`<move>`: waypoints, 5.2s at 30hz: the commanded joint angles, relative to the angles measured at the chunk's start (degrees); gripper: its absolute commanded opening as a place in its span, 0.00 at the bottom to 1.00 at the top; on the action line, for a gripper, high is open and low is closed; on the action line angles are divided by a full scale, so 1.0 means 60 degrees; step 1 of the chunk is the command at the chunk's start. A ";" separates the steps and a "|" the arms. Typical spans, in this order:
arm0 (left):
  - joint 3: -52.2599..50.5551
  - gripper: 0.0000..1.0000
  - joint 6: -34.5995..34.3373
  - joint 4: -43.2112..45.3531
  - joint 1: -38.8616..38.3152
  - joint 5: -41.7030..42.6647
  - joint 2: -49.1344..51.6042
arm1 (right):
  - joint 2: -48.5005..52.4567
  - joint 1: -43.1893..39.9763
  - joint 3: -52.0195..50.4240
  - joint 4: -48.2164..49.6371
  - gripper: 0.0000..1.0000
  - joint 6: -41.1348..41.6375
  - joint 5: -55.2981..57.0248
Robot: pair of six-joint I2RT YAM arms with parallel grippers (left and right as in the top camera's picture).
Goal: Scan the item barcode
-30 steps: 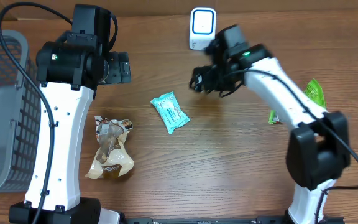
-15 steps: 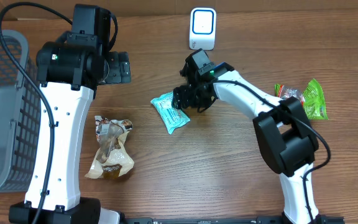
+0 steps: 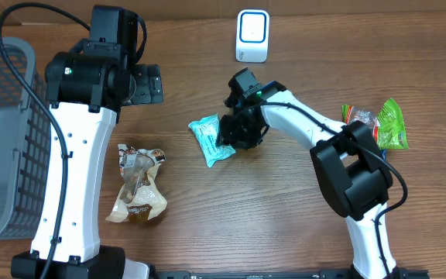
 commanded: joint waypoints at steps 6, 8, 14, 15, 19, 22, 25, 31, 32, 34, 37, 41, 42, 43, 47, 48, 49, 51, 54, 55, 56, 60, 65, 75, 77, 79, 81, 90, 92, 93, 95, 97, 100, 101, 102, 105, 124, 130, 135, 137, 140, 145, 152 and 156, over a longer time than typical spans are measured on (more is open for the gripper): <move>0.0160 1.00 0.0146 0.0004 0.0033 -0.0127 -0.0189 | 0.0073 0.0481 -0.0095 0.0095 0.30 0.1803 0.1945; 0.0160 1.00 0.0146 0.0004 0.0033 -0.0127 -0.0189 | 0.0073 0.0477 -0.0095 0.0160 0.16 0.1800 0.1963; 0.0160 1.00 0.0146 0.0004 0.0033 -0.0127 -0.0189 | 0.0044 0.0328 -0.0091 0.0084 0.04 0.1745 0.2011; 0.0160 1.00 0.0146 0.0004 0.0033 -0.0127 -0.0193 | -0.0026 0.0248 -0.0084 0.0004 0.04 0.1719 0.2011; 0.0160 1.00 0.0146 0.0004 0.0033 -0.0127 -0.0189 | -0.0561 -0.0135 -0.0084 -0.0215 0.04 0.0980 0.2047; 0.0160 1.00 0.0146 0.0004 0.0033 -0.0127 -0.0189 | -0.1202 -0.0302 -0.0084 -0.0521 0.04 0.0503 0.2732; 0.0160 1.00 0.0146 0.0004 0.0033 -0.0127 -0.0189 | -0.1912 -0.0248 -0.0084 -0.1169 0.04 0.0459 0.4554; 0.0160 1.00 0.0146 0.0004 0.0033 -0.0127 -0.0189 | -0.2404 0.0404 -0.0084 -0.2696 0.04 0.0656 0.8553; 0.0160 1.00 0.0146 0.0004 0.0033 -0.0127 -0.0189 | -0.2306 0.0535 -0.0084 -0.2969 0.04 0.0867 0.9140; 0.0160 1.00 0.0146 0.0004 0.0033 -0.0127 -0.0189 | -0.2040 0.0852 -0.0084 -0.3497 0.04 0.1173 1.0007; 0.0160 1.00 0.0146 0.0004 0.0033 -0.0127 -0.0189 | -0.1577 0.1228 -0.0084 -0.3803 0.04 0.1257 1.0309; 0.0160 1.00 0.0146 0.0004 0.0033 -0.0127 -0.0189 | -0.0878 0.1825 -0.0084 -0.3840 0.04 0.1257 1.0360; 0.0160 0.99 0.0146 0.0004 0.0033 -0.0127 -0.0189 | -0.0747 0.1963 -0.0084 -0.3843 0.04 0.1253 1.0382; 0.0160 1.00 0.0146 0.0004 0.0033 -0.0127 -0.0189 | -0.0612 0.2135 -0.0084 -0.3847 0.04 0.1257 1.0433; 0.0160 1.00 0.0146 0.0004 0.0033 -0.0127 -0.0189 | -0.0426 0.2765 -0.0084 -0.3865 0.04 0.1264 1.1151; 0.0160 1.00 0.0146 0.0004 0.0033 -0.0127 -0.0189 | -0.0426 0.2922 -0.0080 -0.3880 0.04 0.1268 1.1537; 0.0160 1.00 0.0146 0.0004 0.0033 -0.0124 -0.0189 | -0.0430 0.3049 -0.0069 -0.3898 0.04 0.1279 1.1868; 0.0160 1.00 0.0146 0.0004 0.0033 -0.0127 -0.0189 | -0.0430 0.3238 0.0007 -0.3956 0.04 0.1300 1.2451; 0.0160 1.00 0.0146 0.0004 0.0033 -0.0127 -0.0189 | -0.0430 0.3271 0.0211 -0.4007 0.10 0.1355 1.2356; 0.0160 1.00 0.0146 0.0004 0.0033 -0.0127 -0.0189 | -0.0430 0.3191 0.0321 -0.4058 0.23 0.1537 1.2182; 0.0160 1.00 0.0146 0.0004 0.0033 -0.0127 -0.0189 | -0.0441 0.3082 0.0437 -0.4116 0.36 0.1676 1.1974; 0.0160 1.00 0.0146 0.0004 0.0033 -0.0127 -0.0189 | -0.0448 0.2171 0.1115 -0.4364 0.84 0.1596 1.0710; 0.0160 1.00 0.0146 0.0004 0.0033 -0.0127 -0.0189 | -0.0466 0.0291 0.1993 -0.4379 0.88 -0.0248 0.7719; 0.0160 1.00 0.0146 0.0004 0.0033 -0.0127 -0.0189 | -0.0459 -0.3439 0.1406 -0.3311 0.82 -0.3858 -0.0463; 0.0160 1.00 0.0146 0.0004 0.0033 -0.0127 -0.0189 | -0.0459 -0.3778 0.1045 -0.3228 0.79 -0.4280 -0.1271; 0.0160 1.00 0.0146 0.0004 0.0033 -0.0127 -0.0189 | -0.0459 -0.3894 0.0648 -0.3107 0.78 -0.4371 -0.1402; 0.0160 1.00 0.0146 0.0004 0.0033 -0.0127 -0.0189 | -0.0448 -0.3905 0.0164 -0.2896 0.78 -0.4477 -0.1406; 0.0160 1.00 0.0146 0.0004 0.0033 -0.0127 -0.0189 | -0.0441 -0.3544 -0.1461 -0.1228 0.54 -0.4470 -0.2404; 0.0160 1.00 0.0146 0.0004 0.0033 -0.0127 -0.0189 | -0.0430 -0.3537 -0.1475 -0.1188 0.38 -0.4470 -0.2441; 0.0160 1.00 0.0146 0.0004 0.0033 -0.0127 -0.0189 | -0.0433 -0.3537 -0.1475 -0.1184 0.26 -0.4470 -0.2441; 0.0160 1.00 0.0146 0.0004 0.0033 -0.0127 -0.0189 | -0.0433 -0.3541 -0.1457 -0.1198 0.05 -0.4466 -0.2441; 0.0160 1.00 0.0146 0.0004 0.0033 -0.0127 -0.0189 | -0.0455 -0.3595 -0.1406 -0.1315 0.04 -0.4466 -0.2441; 0.0160 1.00 0.0146 0.0004 0.0033 -0.0127 -0.0189 | -0.0623 -0.3610 -0.1086 -0.1716 0.04 -0.4466 -0.2401; 0.0160 1.00 0.0146 0.0004 0.0033 -0.0127 -0.0189 | -0.0743 -0.3610 -0.0933 -0.1861 0.04 -0.4466 -0.2313; 0.0160 1.00 0.0146 0.0004 0.0033 -0.0127 -0.0189 | -0.0914 -0.3610 -0.0747 -0.2004 0.04 -0.4462 -0.2065; 0.0160 1.00 0.0146 0.0004 0.0033 -0.0127 -0.0189 | -0.1606 -0.3413 -0.0280 -0.2222 0.04 -0.3825 -0.0306; 0.0160 1.00 0.0146 0.0004 0.0033 -0.0127 -0.0189 | -0.1173 0.2524 0.0011 -0.2998 0.04 -0.0397 1.3730; 0.0160 1.00 0.0146 0.0004 0.0033 -0.0127 -0.0189 | -0.0444 0.2528 0.0007 -0.3850 0.04 0.0364 1.7533; 0.0160 1.00 0.0146 0.0004 0.0033 -0.0127 -0.0189 | -0.0426 0.2532 0.0007 -0.2932 0.04 -0.0200 1.5023; 0.0160 1.00 0.0146 0.0004 0.0033 -0.0127 -0.0189 | -0.0426 0.2535 0.0007 -0.2484 0.04 -0.0634 1.2899; 0.0160 1.00 0.0146 0.0004 0.0033 -0.0127 -0.0189 | -0.0426 0.2561 0.0007 -0.2022 0.04 -0.0911 1.0597; 0.0160 1.00 0.0146 0.0004 0.0033 -0.0127 -0.0189 | -0.0426 0.2790 0.0007 -0.2011 0.20 -0.0947 0.9453; 0.0160 0.99 0.0146 0.0004 0.0033 -0.0127 -0.0189 | -0.0568 0.2900 0.0310 -0.2590 0.71 -0.1042 0.7187; 0.0160 1.00 0.0146 0.0004 0.0033 -0.0127 -0.0189 | -0.1122 0.2688 0.0831 -0.2583 0.70 -0.1031 0.6113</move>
